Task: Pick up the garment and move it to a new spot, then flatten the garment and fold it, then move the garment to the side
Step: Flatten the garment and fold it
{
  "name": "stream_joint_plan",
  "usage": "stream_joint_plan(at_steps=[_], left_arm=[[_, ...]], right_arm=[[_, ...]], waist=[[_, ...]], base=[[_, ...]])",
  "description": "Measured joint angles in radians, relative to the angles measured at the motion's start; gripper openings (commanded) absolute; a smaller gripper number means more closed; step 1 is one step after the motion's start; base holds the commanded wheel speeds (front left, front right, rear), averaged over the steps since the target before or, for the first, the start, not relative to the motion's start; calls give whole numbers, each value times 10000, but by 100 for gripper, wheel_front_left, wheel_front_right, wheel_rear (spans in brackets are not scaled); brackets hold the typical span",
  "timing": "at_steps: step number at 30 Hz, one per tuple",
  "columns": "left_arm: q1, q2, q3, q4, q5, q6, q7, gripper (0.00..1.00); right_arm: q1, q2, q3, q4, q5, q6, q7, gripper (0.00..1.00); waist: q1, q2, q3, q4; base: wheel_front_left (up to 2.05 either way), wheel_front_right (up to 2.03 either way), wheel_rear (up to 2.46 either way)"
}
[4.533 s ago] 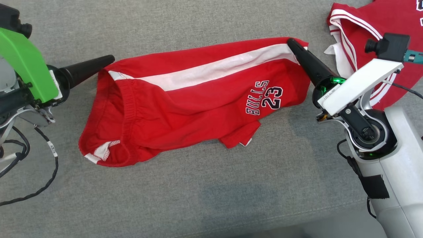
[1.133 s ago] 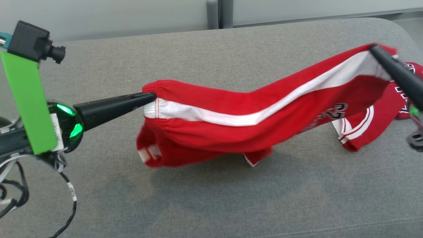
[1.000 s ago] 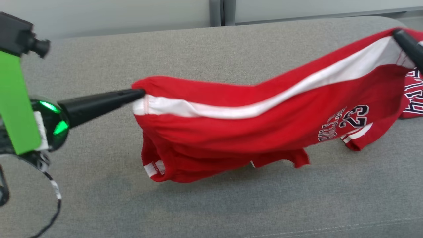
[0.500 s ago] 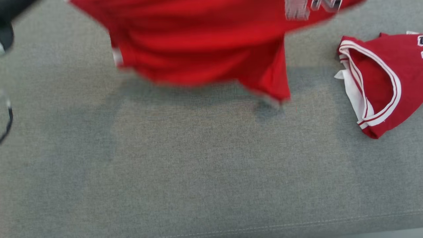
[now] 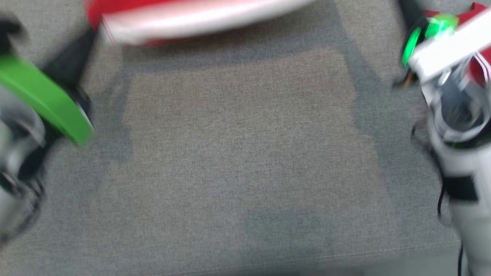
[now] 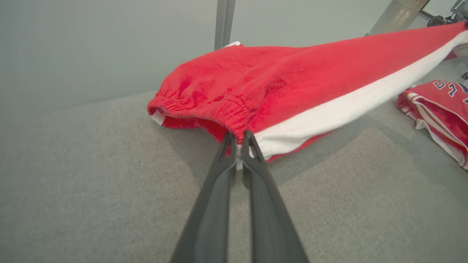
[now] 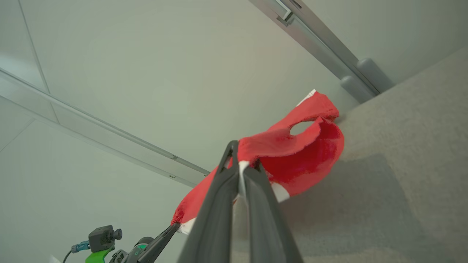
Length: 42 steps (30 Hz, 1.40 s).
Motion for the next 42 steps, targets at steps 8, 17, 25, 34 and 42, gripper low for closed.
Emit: stream_joint_plan(at_steps=[8, 17, 25, 34, 42], left_arm=[[3962, -637, -995, 1133, -313, -31, -1850, 0], [5891, -665, -1590, 602, -815, -217, -2512, 0], [7920, -790, -2245, -541, -2031, -221, -2395, 0], [8494, 36, -1344, -2598, -3814, -558, -2224, 0], [6853, 560, -69, -3638, -5386, -639, -1360, 0]], right_arm=[[4647, 123, 284, 1197, 612, 343, -184, 0], [6676, -658, -84, 876, 1503, 1290, 54, 0], [8655, -1611, -1333, -777, 2694, 1628, 324, 0], [8489, -2523, -2084, -2341, 3126, 1749, 876, 0], [5672, -2759, -1914, -1845, 2631, 621, 1200, 0]], waist=[[-3, 0, -573, -70], [-4, 1, -1600, -174], [-4, 1, -2196, 17], [-4, 1, -1834, 302], [-4, 1, -1054, 567]], base=[[0, 0, 0], [0, 0, 0], [0, 0, 0], [0, 0, 0], [0, 0, 0]])
